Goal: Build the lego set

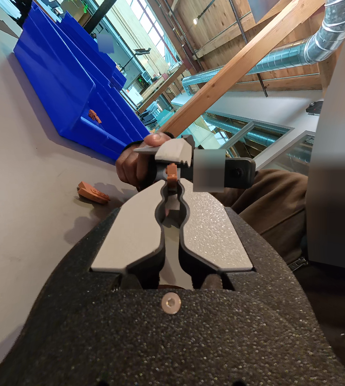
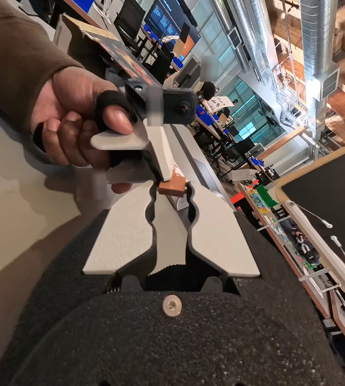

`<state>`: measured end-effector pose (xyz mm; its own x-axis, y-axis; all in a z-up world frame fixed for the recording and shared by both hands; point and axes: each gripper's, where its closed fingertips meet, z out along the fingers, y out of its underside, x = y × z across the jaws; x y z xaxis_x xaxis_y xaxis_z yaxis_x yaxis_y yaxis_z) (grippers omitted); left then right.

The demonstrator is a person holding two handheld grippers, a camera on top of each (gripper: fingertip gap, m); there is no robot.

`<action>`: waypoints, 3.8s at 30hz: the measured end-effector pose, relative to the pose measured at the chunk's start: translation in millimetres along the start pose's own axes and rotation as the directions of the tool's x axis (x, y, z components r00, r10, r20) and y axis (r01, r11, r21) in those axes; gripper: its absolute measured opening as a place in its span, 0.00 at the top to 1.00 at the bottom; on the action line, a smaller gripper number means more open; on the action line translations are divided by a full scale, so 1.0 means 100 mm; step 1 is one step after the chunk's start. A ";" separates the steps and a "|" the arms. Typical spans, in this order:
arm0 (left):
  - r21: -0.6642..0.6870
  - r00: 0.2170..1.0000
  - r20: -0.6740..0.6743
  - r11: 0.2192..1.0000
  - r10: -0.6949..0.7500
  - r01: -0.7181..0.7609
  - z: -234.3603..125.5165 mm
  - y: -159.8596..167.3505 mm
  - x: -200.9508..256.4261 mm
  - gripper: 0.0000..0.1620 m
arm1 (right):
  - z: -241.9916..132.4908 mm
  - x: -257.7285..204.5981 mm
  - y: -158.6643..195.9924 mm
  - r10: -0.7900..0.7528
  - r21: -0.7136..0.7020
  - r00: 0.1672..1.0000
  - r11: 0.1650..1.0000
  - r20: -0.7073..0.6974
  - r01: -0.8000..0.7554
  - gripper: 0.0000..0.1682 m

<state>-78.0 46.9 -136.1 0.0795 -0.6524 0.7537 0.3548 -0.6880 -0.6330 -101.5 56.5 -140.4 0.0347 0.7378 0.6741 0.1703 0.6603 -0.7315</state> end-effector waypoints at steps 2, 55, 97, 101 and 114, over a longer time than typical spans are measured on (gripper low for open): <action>-0.003 1.000 0.000 1.000 -0.006 0.006 0.00 0.00 0.00 0.95 | 0.00 0.00 0.00 0.000 0.002 1.000 1.000 -0.001 0.000 0.84; 0.032 0.999 0.041 0.999 -0.021 0.019 -0.02 -0.04 -0.11 0.92 | 0.02 0.02 0.07 -0.064 -0.073 0.996 0.996 -0.061 0.059 0.86; 0.133 0.949 0.294 0.978 0.115 -0.160 -0.32 -0.38 -0.31 0.78 | -0.03 0.26 0.19 0.000 -0.122 0.983 0.992 -0.184 -0.023 0.86; 0.132 0.948 0.295 0.978 0.115 -0.160 -0.32 -0.38 -0.31 0.78 | -0.03 0.26 0.19 0.000 -0.122 0.983 0.992 -0.183 -0.022 0.86; 0.129 0.947 0.299 0.978 0.117 -0.161 -0.32 -0.38 -0.31 0.78 | -0.02 0.25 0.19 -0.001 -0.123 0.985 0.992 -0.175 -0.020 0.86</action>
<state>-123.3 83.0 -141.2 0.3953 -0.6032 0.6927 0.4547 -0.5268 -0.7182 -95.3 86.8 -137.2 0.2065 0.7009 0.6827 0.2892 0.6229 -0.7269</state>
